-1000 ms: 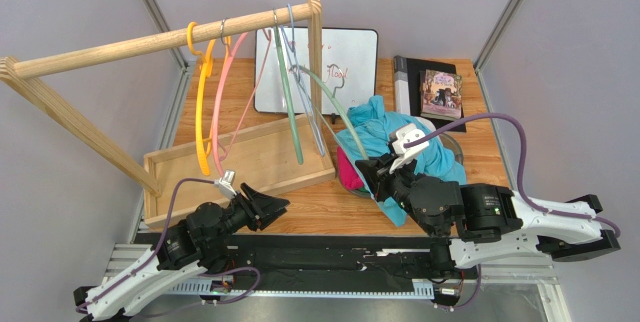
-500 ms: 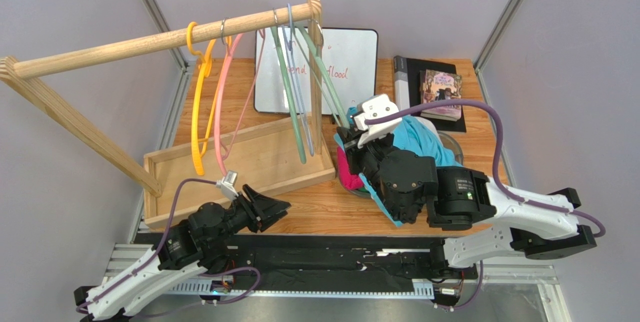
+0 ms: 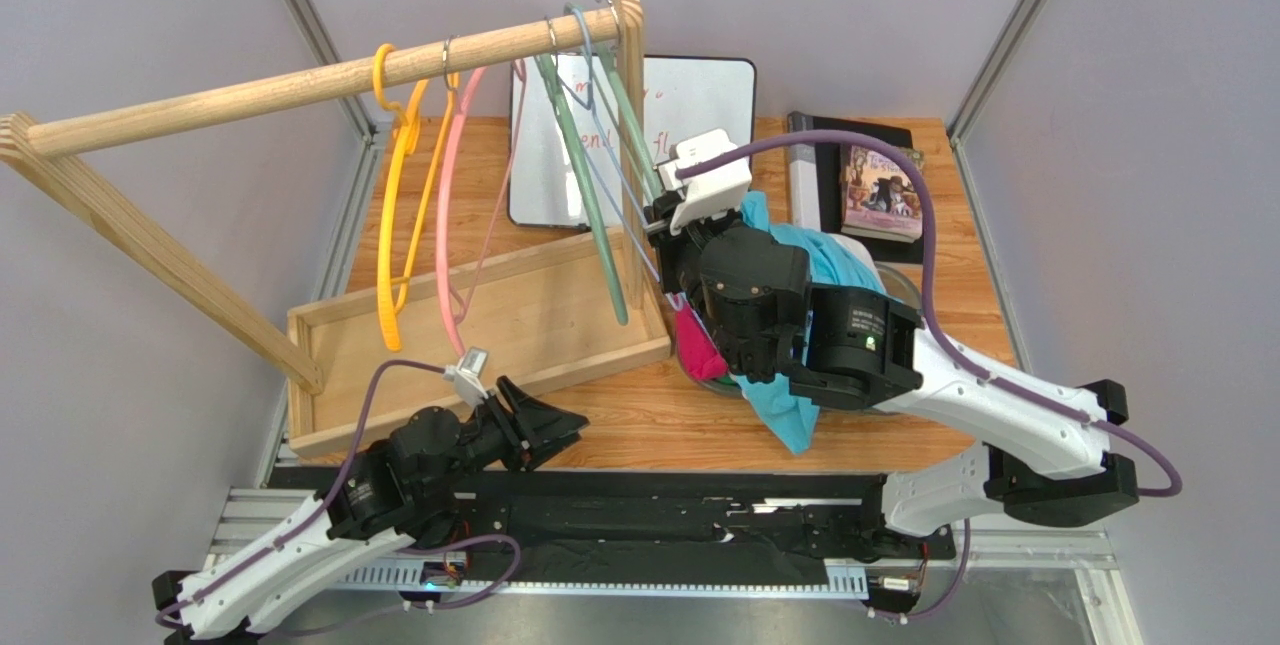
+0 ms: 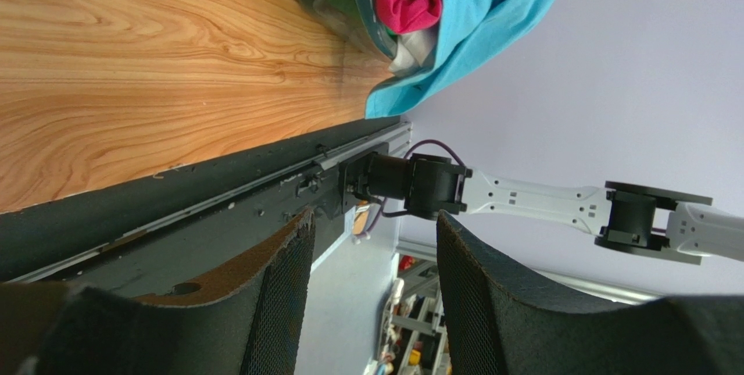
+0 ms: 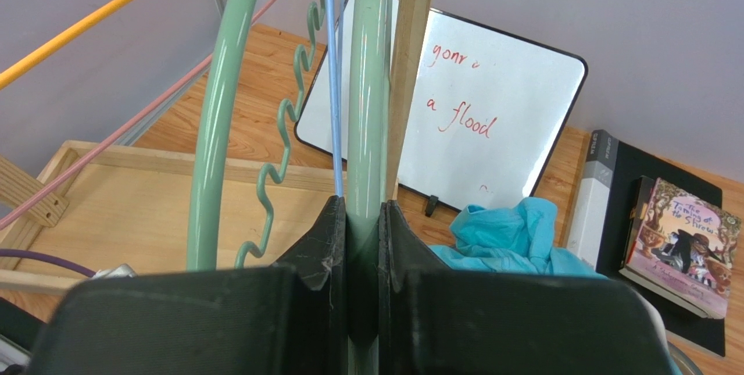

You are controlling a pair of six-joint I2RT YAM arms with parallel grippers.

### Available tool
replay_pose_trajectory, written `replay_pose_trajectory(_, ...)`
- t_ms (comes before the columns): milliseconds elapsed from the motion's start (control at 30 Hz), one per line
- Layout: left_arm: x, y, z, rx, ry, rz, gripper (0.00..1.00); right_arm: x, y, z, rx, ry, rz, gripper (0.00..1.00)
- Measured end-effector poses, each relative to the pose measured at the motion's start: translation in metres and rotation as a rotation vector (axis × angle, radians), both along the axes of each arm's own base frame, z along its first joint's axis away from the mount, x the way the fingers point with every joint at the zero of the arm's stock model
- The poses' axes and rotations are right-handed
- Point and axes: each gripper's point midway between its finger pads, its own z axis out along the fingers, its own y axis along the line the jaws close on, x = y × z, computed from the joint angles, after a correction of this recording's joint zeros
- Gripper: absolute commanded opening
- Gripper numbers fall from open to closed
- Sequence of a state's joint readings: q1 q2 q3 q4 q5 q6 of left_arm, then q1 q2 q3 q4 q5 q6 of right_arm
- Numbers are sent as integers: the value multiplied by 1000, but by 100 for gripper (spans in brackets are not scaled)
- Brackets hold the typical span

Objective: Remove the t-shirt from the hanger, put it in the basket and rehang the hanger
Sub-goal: Hang the hanger back to the clothesline with the right arm

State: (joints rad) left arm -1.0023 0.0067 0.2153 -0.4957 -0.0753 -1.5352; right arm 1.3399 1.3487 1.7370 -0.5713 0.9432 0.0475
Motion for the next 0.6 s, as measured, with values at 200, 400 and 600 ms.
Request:
replay_pose_trajectory(200,-1,-3,2,-16,-6,-15,59,15,5,-15,24,40,-3,10)
replay_pose_trajectory(400,-1,-5,2,-26,-12,-20,59,12,5,-34,51,79,2,80)
replay_pose_trajectory(600,-1,-8,0,-26,-31,-33,60,-4,-25,-44,109,133,15,100)
